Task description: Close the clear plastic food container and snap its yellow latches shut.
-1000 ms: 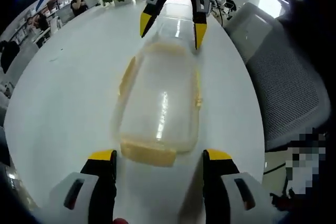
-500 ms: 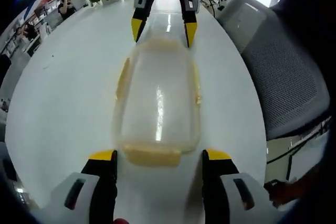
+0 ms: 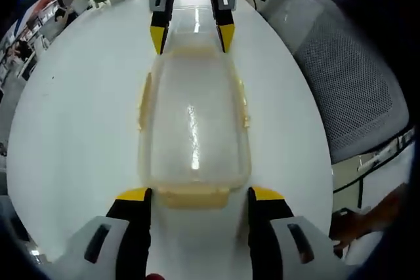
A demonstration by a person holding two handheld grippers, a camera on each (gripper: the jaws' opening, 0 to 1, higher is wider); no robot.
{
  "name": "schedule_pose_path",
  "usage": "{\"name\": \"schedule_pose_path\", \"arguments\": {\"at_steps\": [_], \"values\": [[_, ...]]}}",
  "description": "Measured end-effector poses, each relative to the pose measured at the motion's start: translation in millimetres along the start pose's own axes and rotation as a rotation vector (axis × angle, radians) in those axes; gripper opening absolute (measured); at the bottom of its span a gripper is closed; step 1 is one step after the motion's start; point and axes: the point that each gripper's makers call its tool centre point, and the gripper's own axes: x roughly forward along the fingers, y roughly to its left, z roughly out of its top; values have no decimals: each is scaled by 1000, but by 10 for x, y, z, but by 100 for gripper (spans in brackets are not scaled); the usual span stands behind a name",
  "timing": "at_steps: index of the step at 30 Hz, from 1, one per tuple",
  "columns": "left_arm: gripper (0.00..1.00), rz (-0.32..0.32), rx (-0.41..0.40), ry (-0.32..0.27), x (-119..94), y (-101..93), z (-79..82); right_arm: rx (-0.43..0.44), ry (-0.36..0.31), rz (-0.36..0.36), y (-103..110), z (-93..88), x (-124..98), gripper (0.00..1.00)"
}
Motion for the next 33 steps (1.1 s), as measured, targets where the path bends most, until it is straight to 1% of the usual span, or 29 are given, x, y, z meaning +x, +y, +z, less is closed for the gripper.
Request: {"name": "schedule_pose_path", "arguments": {"at_steps": [2,4,5,7,8,10,12,13,14,16,18,22,33], "values": [[57,-1,2,1,-4,2,4,6,12,10,6,-2,9,55],[53,-2,6,-2,-5,9,4,2,17,14,7,-6,3,55],[51,-2,5,-8,-8,18,7,3,21,16,8,-6,1,55],[41,-6,7,-16,-16,20,19,-20,40,24,-4,-27,-2,52],[40,-9,16,-17,-24,12,25,-13,51,26,-14,-33,-8,50],[40,-3,-10,-12,-22,6,36,-16,89,29,-41,-62,-15,46],[39,9,-35,-1,-16,12,46,3,119,19,-76,-74,-22,40],[39,14,-46,7,-14,17,60,-4,124,26,-61,-72,-6,40],[39,10,-30,12,-7,19,55,-15,136,28,-54,-77,-7,40],[39,6,-33,9,-13,26,41,-23,150,30,-48,-84,-7,40],[39,5,-38,6,-9,29,35,-16,163,26,-54,-89,3,40],[39,12,-53,25,-1,30,46,-19,197,27,-57,-92,8,40],[40,12,-54,59,9,30,35,-31,209,36,-64,-110,1,41]]}}
